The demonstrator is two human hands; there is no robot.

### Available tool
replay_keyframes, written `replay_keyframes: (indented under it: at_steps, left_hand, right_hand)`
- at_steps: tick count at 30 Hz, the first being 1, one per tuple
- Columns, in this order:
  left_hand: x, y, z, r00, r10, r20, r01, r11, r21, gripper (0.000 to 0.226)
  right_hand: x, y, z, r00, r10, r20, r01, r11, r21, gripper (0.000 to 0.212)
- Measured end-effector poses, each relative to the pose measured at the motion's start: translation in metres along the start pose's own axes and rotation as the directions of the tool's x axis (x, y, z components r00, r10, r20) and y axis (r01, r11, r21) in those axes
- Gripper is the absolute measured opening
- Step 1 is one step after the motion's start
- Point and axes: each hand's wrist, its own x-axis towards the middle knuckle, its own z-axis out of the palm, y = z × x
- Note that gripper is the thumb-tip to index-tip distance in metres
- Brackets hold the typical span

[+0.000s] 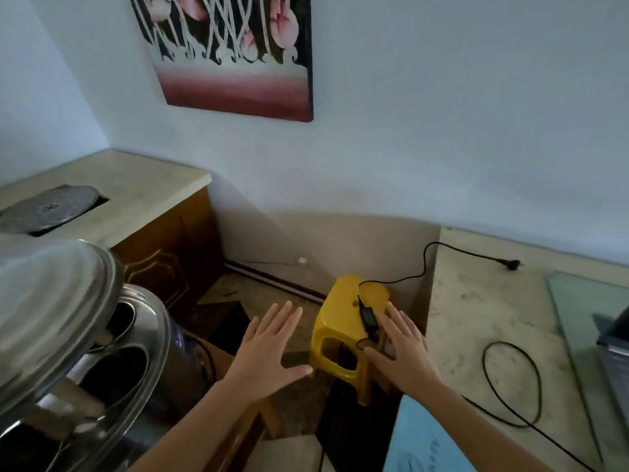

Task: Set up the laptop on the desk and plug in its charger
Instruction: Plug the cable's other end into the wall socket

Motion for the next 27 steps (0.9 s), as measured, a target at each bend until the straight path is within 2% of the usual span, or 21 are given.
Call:
replay_keyframes:
  at_steps: [5, 7, 10, 15, 21, 27]
  left_hand:
    - [0.095, -0.024, -0.012, 0.984, 0.171, 0.054, -0.175, 0.982, 0.066, 0.100]
    - [0.137, -0.027, -0.015, 0.961, 0.266, 0.080, -0.272, 0.959, 0.081, 0.101]
    - [0.198, -0.014, -0.008, 0.919, 0.390, 0.066, -0.391, 0.920, 0.007, 0.101]
    - [0.262, 0.039, 0.024, 0.805, 0.572, 0.154, -0.565, 0.820, -0.091, 0.100]
    - [0.326, 0.136, 0.075, 0.609, 0.722, 0.328, -0.724, 0.675, -0.143, 0.095]
    - [0.377, 0.219, 0.106, 0.485, 0.783, 0.389, -0.787, 0.585, -0.196, 0.088]
  right_hand:
    - [0.044, 0.015, -0.025, 0.980, 0.154, -0.122, -0.158, 0.987, -0.022, 0.074]
    - [0.050, 0.023, -0.034, 0.953, 0.238, -0.188, -0.246, 0.969, -0.016, 0.072]
    - [0.052, 0.039, -0.040, 0.892, 0.367, -0.263, -0.379, 0.926, 0.006, 0.071]
    - [0.029, 0.064, -0.040, 0.769, 0.566, -0.298, -0.583, 0.812, 0.036, 0.072]
    - [0.000, 0.104, -0.043, 0.592, 0.735, -0.332, -0.742, 0.657, 0.132, 0.071]
    - [0.022, 0.162, -0.040, 0.513, 0.796, -0.321, -0.782, 0.588, 0.209, 0.071]
